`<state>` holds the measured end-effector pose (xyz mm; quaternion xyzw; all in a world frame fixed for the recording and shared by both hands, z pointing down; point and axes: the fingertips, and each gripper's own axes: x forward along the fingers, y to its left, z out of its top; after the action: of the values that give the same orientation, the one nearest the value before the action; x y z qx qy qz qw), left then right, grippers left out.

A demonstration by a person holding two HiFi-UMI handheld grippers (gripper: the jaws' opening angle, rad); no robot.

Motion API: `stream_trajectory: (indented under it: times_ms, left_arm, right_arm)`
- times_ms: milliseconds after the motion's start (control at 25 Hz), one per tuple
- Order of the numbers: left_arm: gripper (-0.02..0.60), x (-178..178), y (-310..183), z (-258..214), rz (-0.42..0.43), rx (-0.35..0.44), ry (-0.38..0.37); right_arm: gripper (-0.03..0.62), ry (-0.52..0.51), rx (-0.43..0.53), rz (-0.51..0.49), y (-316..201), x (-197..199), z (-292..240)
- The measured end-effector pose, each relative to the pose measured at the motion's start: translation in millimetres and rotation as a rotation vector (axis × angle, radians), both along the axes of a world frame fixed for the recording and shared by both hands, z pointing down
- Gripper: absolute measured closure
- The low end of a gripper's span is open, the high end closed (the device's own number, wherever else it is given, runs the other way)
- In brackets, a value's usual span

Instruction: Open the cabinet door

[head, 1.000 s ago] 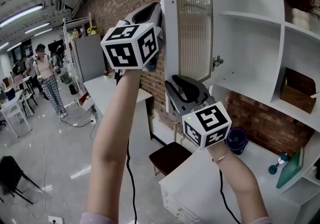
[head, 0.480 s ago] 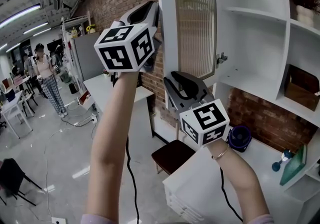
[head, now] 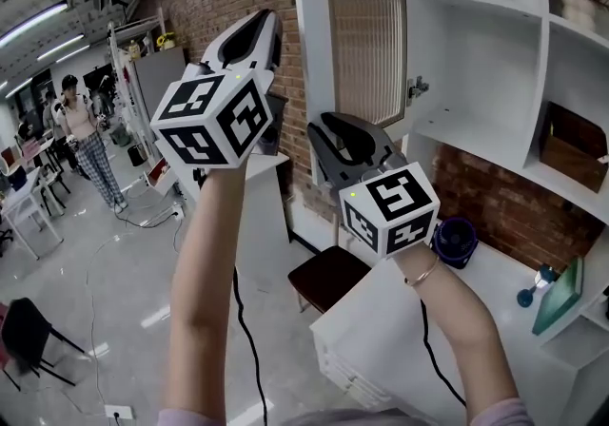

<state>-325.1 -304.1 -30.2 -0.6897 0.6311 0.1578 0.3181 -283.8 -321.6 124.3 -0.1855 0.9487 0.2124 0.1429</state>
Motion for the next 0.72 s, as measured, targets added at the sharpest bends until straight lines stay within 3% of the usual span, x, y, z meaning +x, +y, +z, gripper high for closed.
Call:
stream_trajectory:
  times_ms: [440,720]
  left_arm:
    - [0.578,27,12,72,0.007,-0.032,0.020]
    - [0.578,56,5,130,0.035,-0.104,0.014]
  right_arm:
    - [0.531,-0.002,-0.110,0.012,-9,39,35]
    - [0.536,0.016,-0.187,0.063,-21,72,72]
